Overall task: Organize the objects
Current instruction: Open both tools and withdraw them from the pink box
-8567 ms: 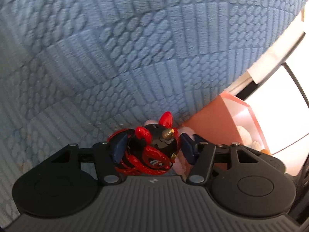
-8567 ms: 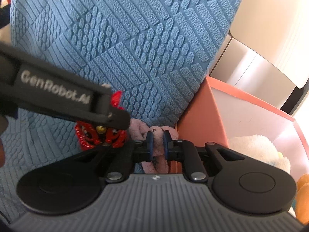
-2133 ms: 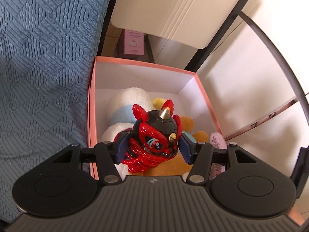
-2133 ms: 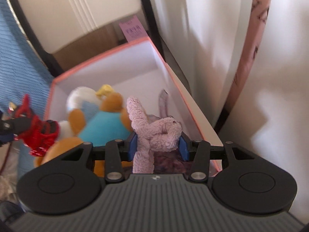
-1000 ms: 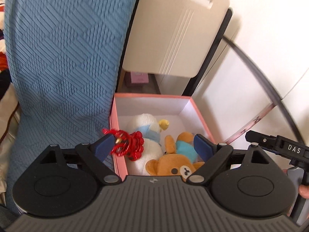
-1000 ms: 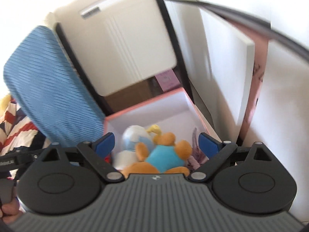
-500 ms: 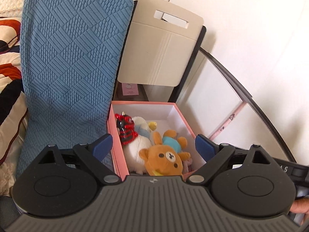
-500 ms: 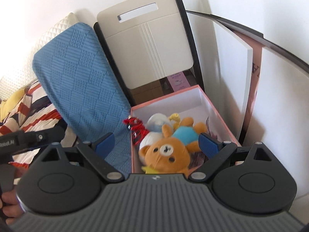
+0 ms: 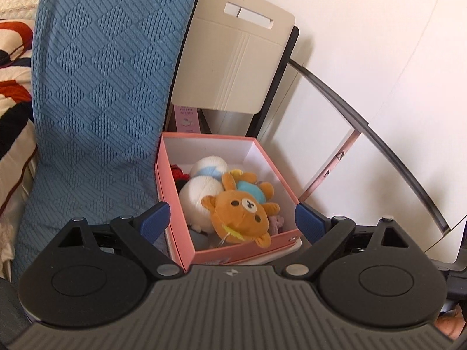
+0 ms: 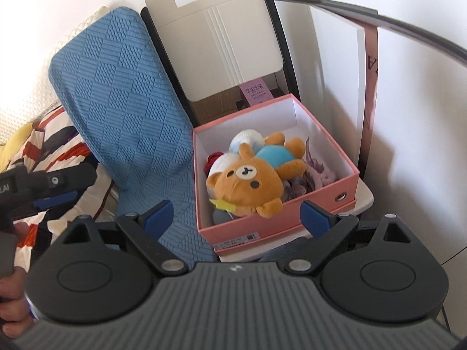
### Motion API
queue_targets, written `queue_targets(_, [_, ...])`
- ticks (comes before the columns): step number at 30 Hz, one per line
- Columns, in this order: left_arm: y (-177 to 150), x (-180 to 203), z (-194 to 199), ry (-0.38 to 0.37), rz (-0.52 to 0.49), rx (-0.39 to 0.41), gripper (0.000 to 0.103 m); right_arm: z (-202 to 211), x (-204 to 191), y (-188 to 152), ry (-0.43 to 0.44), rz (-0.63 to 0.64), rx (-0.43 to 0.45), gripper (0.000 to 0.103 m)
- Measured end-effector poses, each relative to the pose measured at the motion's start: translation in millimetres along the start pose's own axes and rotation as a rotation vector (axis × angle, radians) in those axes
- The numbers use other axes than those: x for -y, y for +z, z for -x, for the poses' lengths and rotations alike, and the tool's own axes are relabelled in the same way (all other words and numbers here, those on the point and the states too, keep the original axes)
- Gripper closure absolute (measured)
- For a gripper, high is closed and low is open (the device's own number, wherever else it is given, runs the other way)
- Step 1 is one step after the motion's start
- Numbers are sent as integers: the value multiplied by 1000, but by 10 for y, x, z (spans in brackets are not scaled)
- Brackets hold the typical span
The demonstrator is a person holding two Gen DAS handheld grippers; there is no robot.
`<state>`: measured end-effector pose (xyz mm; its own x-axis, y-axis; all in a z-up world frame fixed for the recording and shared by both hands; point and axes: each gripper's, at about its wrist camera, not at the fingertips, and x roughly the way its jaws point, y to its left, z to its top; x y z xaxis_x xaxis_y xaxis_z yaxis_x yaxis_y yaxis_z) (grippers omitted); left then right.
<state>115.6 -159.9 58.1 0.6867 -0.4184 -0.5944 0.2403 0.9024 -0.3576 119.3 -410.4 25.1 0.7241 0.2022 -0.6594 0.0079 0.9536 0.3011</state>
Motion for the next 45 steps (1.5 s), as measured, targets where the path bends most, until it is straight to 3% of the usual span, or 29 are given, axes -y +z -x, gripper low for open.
queue_targets(15, [-189, -85, -157, 43, 11, 11, 8, -121, 83, -154, -2, 15, -13, 8])
queue_targets(45, [-241, -110, -134, 33, 3, 8, 8, -165, -34, -206, -16, 42, -35, 8])
